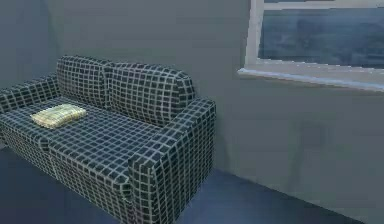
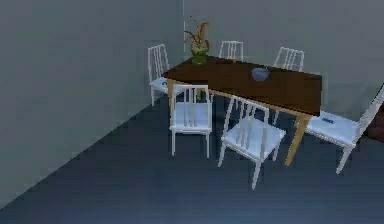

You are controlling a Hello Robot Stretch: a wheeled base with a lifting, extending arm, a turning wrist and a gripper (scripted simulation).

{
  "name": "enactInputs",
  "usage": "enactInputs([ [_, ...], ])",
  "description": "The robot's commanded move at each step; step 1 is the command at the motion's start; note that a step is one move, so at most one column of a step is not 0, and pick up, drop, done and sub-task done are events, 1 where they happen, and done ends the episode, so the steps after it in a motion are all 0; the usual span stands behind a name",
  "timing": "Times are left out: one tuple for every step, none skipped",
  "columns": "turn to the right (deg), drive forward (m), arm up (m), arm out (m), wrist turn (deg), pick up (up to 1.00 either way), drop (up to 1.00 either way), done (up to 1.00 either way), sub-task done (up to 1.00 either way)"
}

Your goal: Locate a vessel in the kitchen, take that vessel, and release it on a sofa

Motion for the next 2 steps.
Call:
enactInputs([
  [-45.0,0.00,0.00,0.00,0.0,0.00,0.00,0.00,0.00],
  [-45.0,0.00,0.00,0.00,0.0,0.00,0.00,0.00,0.00],
])
